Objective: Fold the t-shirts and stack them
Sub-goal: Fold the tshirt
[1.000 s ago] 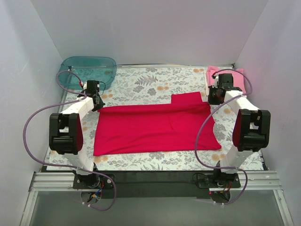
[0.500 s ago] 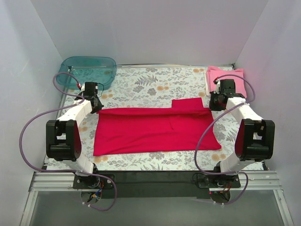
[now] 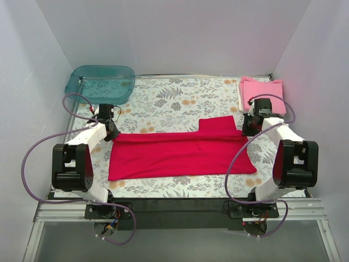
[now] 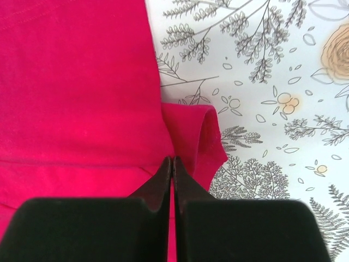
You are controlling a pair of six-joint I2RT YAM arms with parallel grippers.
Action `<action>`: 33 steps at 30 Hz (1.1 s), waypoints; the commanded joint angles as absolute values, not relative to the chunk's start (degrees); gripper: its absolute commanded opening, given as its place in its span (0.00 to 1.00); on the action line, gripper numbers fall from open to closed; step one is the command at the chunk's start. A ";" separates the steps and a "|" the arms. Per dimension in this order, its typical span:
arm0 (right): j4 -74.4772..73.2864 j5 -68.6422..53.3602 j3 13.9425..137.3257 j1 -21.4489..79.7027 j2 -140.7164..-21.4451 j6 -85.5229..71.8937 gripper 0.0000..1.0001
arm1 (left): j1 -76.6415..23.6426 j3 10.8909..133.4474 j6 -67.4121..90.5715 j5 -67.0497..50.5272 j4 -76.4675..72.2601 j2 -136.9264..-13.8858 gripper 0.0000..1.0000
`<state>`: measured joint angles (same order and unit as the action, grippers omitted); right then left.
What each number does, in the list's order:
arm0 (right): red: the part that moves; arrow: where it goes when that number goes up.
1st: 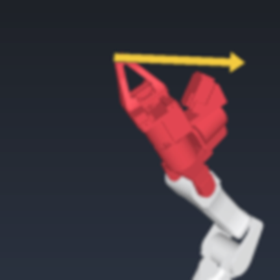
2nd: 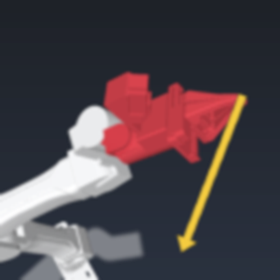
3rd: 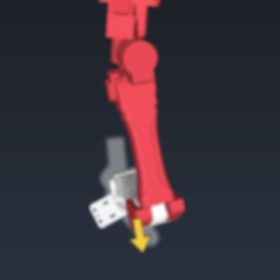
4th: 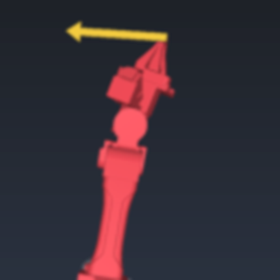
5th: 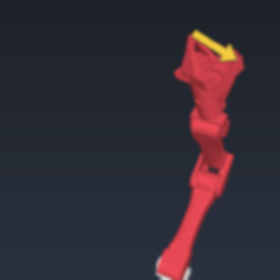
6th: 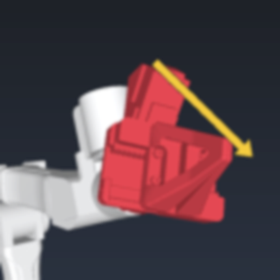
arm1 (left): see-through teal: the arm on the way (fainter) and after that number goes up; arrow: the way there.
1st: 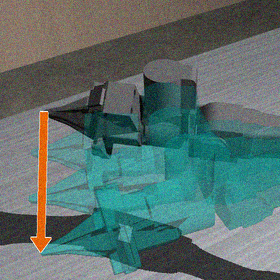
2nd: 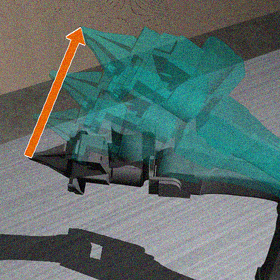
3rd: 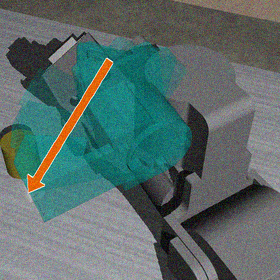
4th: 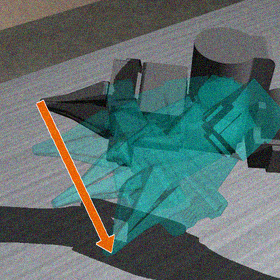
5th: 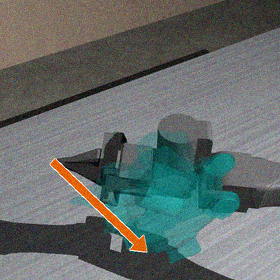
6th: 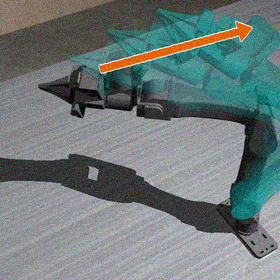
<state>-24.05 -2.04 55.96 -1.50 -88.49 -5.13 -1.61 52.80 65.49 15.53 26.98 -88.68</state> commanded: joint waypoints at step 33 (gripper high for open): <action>-25.05 -0.80 77.51 4.04 -102.11 -9.06 0.49 | -1.84 56.60 62.75 10.64 32.60 -79.28 0.73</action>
<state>-26.11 -2.28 74.65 2.96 -98.65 -9.80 -1.34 54.61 64.40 12.86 30.28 -82.46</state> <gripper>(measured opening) 0.486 0.724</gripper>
